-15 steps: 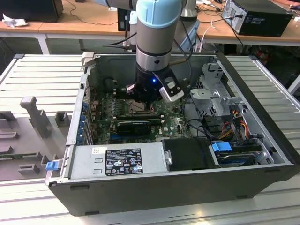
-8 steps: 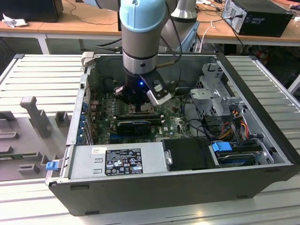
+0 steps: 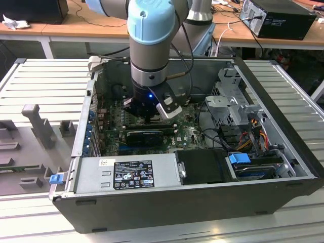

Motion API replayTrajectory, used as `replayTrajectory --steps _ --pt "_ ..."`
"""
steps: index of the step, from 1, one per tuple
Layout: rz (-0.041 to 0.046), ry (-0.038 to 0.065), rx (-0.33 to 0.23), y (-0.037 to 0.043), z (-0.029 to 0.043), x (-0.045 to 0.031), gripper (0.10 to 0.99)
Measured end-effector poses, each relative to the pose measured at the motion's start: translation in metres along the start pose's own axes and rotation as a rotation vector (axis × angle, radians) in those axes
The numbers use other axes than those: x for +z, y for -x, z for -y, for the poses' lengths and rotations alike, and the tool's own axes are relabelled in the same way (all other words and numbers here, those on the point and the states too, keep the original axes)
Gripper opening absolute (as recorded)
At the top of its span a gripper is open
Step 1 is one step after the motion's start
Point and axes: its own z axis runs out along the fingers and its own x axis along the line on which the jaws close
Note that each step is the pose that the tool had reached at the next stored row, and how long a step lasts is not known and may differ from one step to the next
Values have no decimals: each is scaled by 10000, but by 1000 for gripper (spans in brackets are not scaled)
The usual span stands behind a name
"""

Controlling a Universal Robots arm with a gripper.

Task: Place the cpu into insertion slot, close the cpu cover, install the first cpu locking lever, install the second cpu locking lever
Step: 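Install the second cpu locking lever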

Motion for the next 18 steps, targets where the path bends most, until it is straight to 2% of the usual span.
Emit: replayTrajectory --steps 3,4,7,10,11,12,14,16,18 --pt "15 219 0 -47 36 4 106" --pt "24 354 3 -60 58 3 106" --pt "46 659 7 -90 107 -1 106" --pt "75 1066 12 -122 162 -6 106" --pt "88 1261 15 -137 193 -7 106" --pt "94 1367 16 -151 220 0 106" --pt "100 1457 16 -156 243 12 106" --pt "111 1664 10 -162 269 39 106" --pt "117 1713 10 -165 278 62 106"
